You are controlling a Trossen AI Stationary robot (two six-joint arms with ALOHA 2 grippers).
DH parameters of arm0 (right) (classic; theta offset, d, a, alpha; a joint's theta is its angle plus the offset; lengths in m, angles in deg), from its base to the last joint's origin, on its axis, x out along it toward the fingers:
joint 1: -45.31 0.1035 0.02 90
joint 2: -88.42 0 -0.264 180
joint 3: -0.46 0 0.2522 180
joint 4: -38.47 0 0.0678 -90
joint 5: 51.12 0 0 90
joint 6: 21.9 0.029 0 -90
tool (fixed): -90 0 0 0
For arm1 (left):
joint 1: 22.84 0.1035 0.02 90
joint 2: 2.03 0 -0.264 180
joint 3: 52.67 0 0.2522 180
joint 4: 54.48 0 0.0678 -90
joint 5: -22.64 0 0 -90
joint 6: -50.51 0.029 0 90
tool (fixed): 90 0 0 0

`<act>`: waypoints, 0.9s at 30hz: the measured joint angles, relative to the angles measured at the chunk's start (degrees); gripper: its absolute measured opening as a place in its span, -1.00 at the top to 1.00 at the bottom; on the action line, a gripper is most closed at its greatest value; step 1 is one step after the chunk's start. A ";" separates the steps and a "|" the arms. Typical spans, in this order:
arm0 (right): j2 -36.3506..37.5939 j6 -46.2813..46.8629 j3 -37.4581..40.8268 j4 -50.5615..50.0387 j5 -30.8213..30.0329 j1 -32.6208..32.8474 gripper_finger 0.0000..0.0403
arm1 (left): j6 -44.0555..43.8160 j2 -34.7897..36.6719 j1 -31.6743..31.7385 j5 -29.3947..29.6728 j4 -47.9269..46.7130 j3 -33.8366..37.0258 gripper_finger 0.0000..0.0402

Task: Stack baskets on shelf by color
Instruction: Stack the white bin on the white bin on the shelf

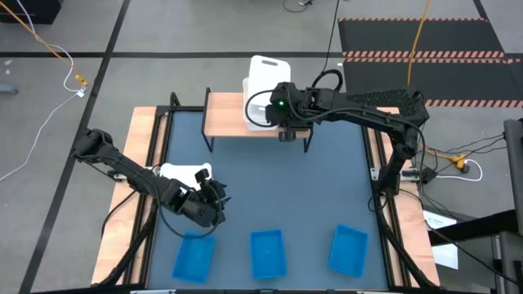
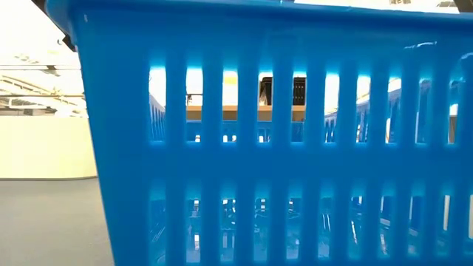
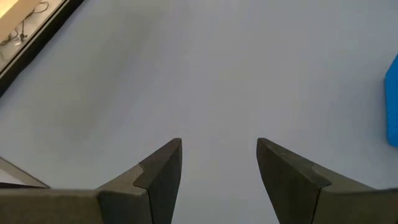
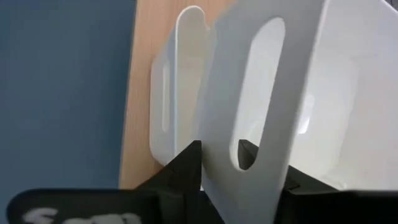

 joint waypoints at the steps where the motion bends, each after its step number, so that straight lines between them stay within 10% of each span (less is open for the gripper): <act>1: 0.00 -0.06 0.00 0.11 -0.01 0.00 0.48 | 0.00 0.00 0.00 0.00 0.00 0.00 -0.04; 15: 0.02 0.13 0.00 0.90 -0.25 0.03 0.13 | -0.90 0.00 0.00 0.00 0.11 0.00 -0.04; 27: 7.94 28.59 4.93 5.15 2.25 9.08 0.25 | -11.96 2.53 -5.58 0.55 -12.46 0.04 -0.04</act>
